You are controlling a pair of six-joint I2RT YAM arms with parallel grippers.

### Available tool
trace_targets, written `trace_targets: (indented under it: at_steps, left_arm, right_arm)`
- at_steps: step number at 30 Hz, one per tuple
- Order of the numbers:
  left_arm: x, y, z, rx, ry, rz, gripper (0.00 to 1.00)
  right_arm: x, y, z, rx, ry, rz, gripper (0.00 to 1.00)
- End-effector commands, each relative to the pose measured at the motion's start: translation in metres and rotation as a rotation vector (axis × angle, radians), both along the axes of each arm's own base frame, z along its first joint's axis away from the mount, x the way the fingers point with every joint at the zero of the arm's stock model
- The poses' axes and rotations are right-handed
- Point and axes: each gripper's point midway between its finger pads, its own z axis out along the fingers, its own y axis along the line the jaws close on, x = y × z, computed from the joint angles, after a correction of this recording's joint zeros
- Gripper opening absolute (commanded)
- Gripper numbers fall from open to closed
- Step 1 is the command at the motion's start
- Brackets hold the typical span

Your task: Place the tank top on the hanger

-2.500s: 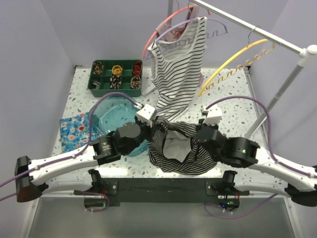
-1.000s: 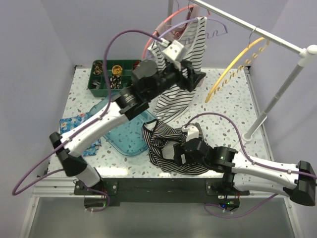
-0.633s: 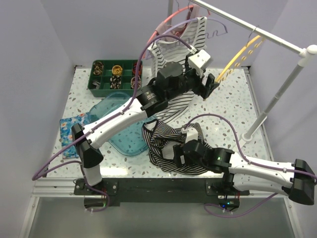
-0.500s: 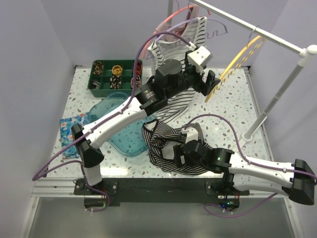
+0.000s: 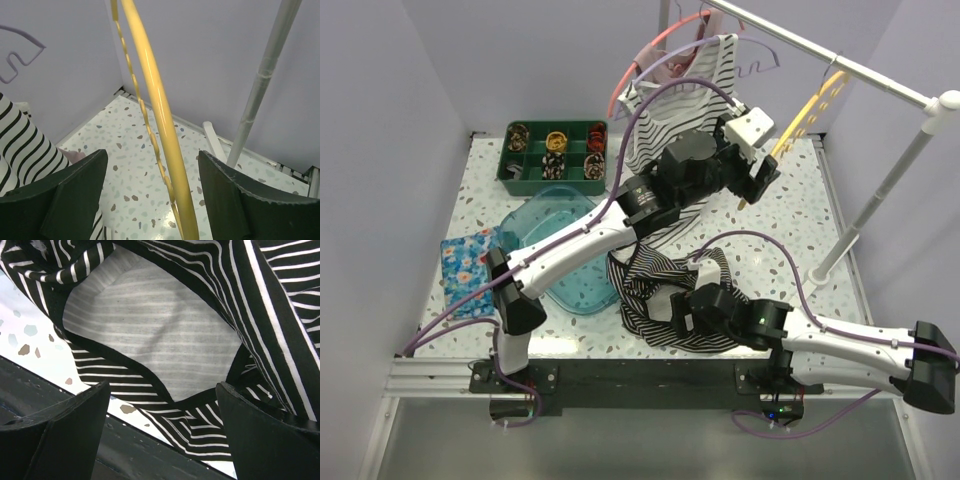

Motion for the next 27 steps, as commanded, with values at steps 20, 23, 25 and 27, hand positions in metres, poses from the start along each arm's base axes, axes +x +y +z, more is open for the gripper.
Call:
trace_targets:
  at_steps: [20, 23, 25, 27]
  left_arm:
    - [0.016, -0.003, 0.021, -0.029, -0.138, 0.083, 0.34]
    - [0.015, -0.002, 0.026, -0.044, -0.149, 0.078, 0.3]
    - [0.012, -0.002, 0.031, -0.061, -0.159, 0.062, 0.29]
    - [0.009, -0.003, 0.033, -0.07, -0.167, 0.045, 0.28]
  right_arm:
    - [0.003, -0.01, 0.013, 0.052, -0.027, -0.065, 0.9]
    - [0.002, -0.01, 0.013, 0.054, -0.026, -0.067, 0.9]
    - [0.002, -0.01, 0.012, 0.053, -0.025, -0.068, 0.9]
    - [0.002, -0.01, 0.012, 0.055, -0.026, -0.068, 0.9]
